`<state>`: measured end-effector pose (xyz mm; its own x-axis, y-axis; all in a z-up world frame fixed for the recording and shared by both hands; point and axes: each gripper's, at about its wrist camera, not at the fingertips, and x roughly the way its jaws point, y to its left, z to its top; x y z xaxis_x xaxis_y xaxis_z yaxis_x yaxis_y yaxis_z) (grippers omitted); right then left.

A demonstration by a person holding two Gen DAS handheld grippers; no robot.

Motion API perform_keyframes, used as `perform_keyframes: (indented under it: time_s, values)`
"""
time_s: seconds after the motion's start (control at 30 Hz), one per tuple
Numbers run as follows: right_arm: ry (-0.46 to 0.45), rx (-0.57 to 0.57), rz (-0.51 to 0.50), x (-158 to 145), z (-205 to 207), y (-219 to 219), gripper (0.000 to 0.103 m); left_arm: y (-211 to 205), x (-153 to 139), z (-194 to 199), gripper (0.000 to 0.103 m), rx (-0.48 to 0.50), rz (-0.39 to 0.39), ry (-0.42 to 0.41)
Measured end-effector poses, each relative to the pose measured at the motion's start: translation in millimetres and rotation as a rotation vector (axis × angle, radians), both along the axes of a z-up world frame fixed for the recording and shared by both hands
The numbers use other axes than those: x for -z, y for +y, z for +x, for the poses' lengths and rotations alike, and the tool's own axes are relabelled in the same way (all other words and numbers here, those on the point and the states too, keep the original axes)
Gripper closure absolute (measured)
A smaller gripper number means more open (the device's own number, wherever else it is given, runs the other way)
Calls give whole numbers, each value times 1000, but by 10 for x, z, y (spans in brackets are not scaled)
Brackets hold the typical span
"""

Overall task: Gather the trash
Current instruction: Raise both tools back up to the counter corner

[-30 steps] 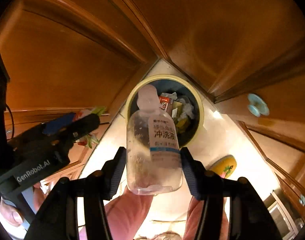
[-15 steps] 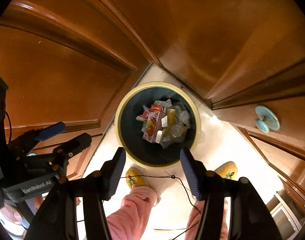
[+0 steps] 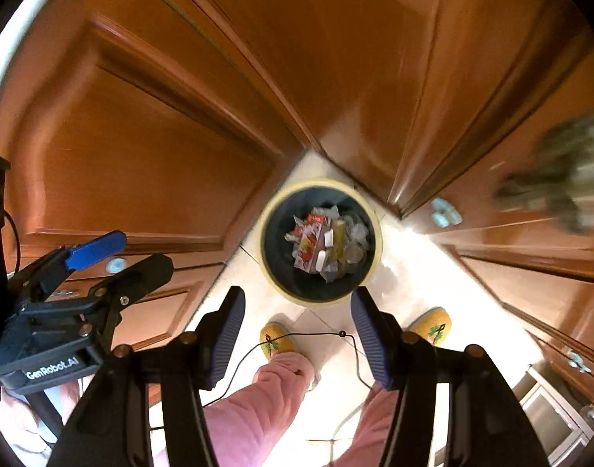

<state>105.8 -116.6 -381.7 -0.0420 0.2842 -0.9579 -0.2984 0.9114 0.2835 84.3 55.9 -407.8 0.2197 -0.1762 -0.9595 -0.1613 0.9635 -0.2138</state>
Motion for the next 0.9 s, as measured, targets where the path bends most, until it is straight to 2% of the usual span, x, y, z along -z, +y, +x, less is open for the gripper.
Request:
perform_keyframes:
  time_s: [0.2, 0.43, 0.53, 0.7, 0.9]
  values:
    - [-141, 70, 59, -1111, -86, -250, 46, -178, -1104, -19, 19, 65, -53, -166]
    - [-336, 152, 72, -2205, -207, -534, 46, -448, -2127, 141, 15, 165, -97, -360]
    - [-410, 206, 75, -2554, -228, -705, 46, -610, -2466, 240, 14, 205, -118, -427]
    - [-503, 272, 44, -2953, -155, -945, 46, -872, -2934, 396, 11, 273, -133, -537]
    - [-572, 360, 41, -3513, 241, -1308, 46, -1110, -3579, 638, 8, 275, -126, -614]
